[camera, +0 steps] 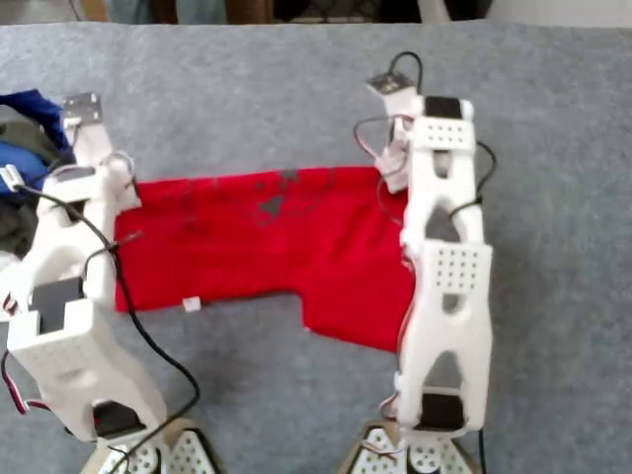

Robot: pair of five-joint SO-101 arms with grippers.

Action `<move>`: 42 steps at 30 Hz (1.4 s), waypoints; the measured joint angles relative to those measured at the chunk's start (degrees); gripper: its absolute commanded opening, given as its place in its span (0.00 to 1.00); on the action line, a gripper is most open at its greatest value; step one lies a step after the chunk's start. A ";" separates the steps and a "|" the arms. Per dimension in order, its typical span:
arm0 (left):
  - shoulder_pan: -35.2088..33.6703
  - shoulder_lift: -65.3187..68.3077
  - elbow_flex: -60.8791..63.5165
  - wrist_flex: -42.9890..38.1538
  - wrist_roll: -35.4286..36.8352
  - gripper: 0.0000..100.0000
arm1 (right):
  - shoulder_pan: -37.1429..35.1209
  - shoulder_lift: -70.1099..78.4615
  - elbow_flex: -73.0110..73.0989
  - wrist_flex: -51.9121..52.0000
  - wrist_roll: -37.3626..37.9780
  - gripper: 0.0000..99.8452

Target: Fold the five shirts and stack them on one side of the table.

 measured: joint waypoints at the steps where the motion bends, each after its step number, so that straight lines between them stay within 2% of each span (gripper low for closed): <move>1: -0.26 0.09 -1.32 0.53 0.00 0.03 | 0.35 0.26 -1.14 1.14 0.00 0.01; 4: -0.26 0.09 -5.98 2.81 1.58 0.03 | 1.58 0.53 -5.98 5.54 0.00 0.01; 8: 1.14 0.09 -13.54 9.76 4.13 0.03 | 2.73 0.53 -13.54 8.62 0.00 0.01; 12: 4.04 0.62 -20.66 18.29 4.31 0.03 | 2.64 -1.14 -14.42 8.97 0.53 0.01; 15: 5.01 1.67 -21.45 21.54 4.31 0.03 | 2.55 -4.13 -13.98 8.97 0.53 0.01; 21: 4.13 9.85 -20.48 22.07 4.31 0.03 | 1.49 -3.34 -8.70 4.40 0.53 0.01; 26: 2.11 16.26 -24.53 22.77 4.66 0.03 | 2.46 3.69 -8.09 -0.35 0.53 0.01; 31: 2.02 17.41 -29.45 24.00 4.75 0.03 | 3.34 6.07 -12.48 2.02 3.25 0.01; 35: 2.11 16.88 -36.92 32.88 4.75 0.03 | 3.69 6.51 -21.27 7.91 4.22 0.01; 42: 4.57 7.82 -49.05 49.41 4.57 0.03 | 6.51 6.42 -32.00 9.14 6.95 0.02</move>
